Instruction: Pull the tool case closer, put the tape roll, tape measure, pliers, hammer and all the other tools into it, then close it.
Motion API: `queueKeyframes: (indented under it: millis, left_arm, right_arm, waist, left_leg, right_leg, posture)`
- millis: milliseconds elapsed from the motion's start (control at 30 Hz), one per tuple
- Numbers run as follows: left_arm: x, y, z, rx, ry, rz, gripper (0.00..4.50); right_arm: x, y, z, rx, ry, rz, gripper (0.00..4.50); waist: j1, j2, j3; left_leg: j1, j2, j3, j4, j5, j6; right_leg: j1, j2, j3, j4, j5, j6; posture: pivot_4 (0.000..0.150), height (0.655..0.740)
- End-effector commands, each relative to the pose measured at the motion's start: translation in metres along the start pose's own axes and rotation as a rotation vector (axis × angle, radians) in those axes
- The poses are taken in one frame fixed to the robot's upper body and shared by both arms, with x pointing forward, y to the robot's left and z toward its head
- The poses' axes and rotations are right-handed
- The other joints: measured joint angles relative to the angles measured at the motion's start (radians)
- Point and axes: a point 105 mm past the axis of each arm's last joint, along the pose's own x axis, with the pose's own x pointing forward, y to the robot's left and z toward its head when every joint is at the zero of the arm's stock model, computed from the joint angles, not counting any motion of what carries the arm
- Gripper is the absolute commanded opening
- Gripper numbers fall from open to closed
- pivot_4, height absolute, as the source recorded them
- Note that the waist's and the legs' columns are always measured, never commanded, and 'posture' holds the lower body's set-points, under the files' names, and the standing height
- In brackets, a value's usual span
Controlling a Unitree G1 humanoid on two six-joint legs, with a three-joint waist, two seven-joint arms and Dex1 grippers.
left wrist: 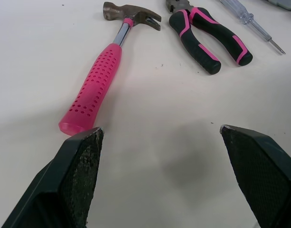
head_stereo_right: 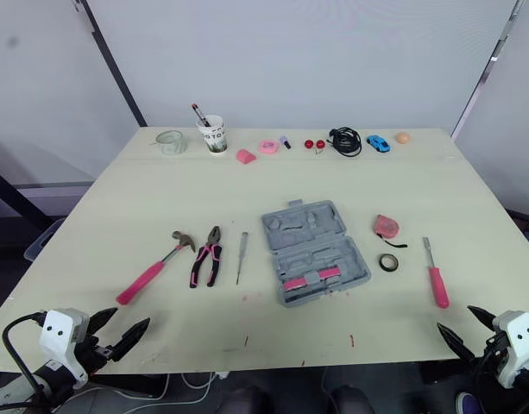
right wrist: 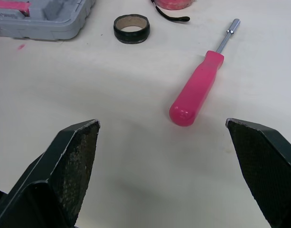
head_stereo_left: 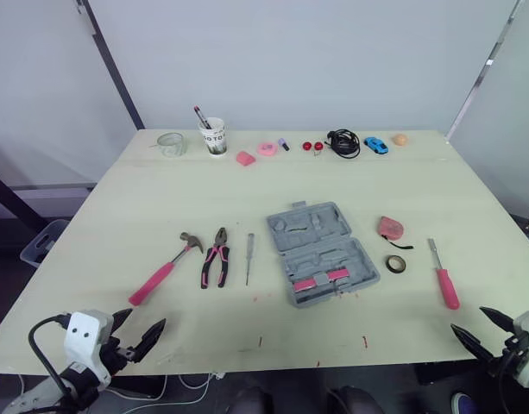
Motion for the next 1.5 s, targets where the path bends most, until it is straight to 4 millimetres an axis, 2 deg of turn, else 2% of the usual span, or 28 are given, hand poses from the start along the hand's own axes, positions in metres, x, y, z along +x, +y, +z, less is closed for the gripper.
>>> queueKeyframes:
  millis: [33,467,733,1033,1167,1267,1500]
  left_arm:
    - [0.000,0.001,0.016,0.019,-0.055,-0.004,4.19]
    - [0.003,-0.001,0.021,0.022,-0.072,-0.031,4.19]
    - [0.008,-0.010,0.027,0.034,-0.082,-0.087,4.19]
    - [0.027,-0.030,0.056,0.058,-0.139,-0.234,4.19]
    - [0.036,-0.035,0.060,0.085,-0.130,-0.278,4.19]
    - [0.043,-0.037,0.062,0.098,-0.121,-0.299,4.19]
    - [0.067,-0.050,0.071,0.122,-0.119,-0.375,4.19]
  right_arm:
    - [-0.004,-0.007,0.009,-0.036,-0.024,-0.015,4.50]
    - [-0.003,-0.004,0.011,-0.033,-0.037,-0.006,4.50]
    - [0.008,-0.005,0.030,-0.043,-0.079,0.013,4.50]
    - [0.044,0.007,0.077,-0.036,-0.160,0.093,4.50]
    - [0.064,0.006,0.094,-0.041,-0.178,0.102,4.50]
    - [0.079,0.007,0.101,-0.043,-0.165,0.129,4.50]
    - [0.128,0.012,0.116,-0.102,-0.110,0.176,4.50]
  waist:
    - [0.000,0.000,0.000]
    - [0.000,0.000,0.000]
    - [0.000,0.000,0.000]
    - [0.000,0.000,0.000]
    - [0.000,0.000,0.000]
    - [0.000,0.000,0.000]
    - [-0.002,0.001,0.001]
  left_leg:
    - [0.000,0.000,0.000,0.000,0.000,0.000]
    - [0.000,0.000,0.000,0.000,0.000,0.000]
    - [0.000,0.000,0.000,0.000,0.000,0.000]
    - [0.000,0.000,0.000,0.000,0.000,0.000]
    - [0.000,-0.001,0.000,0.000,0.000,0.000]
    - [-0.001,-0.001,0.000,0.000,0.000,0.000]
    - [-0.001,-0.002,0.000,0.000,0.000,0.001]
  right_leg:
    - [0.000,0.000,0.000,0.000,0.000,0.000]
    - [0.000,0.000,0.000,-0.001,0.000,0.000]
    - [0.000,0.000,0.000,-0.001,0.000,0.000]
    - [0.000,0.001,0.000,0.000,0.000,-0.001]
    - [0.000,0.001,0.000,-0.001,0.001,-0.001]
    - [0.001,0.002,0.000,0.000,0.001,-0.001]
    - [0.002,0.003,-0.001,-0.001,0.001,-0.001]
  posture:
    - [0.150,0.7400]
    - [0.150,0.7400]
    - [0.150,0.7400]
    - [0.150,0.7400]
    - [0.150,0.7400]
    - [0.150,0.7400]
    - [0.150,0.7400]
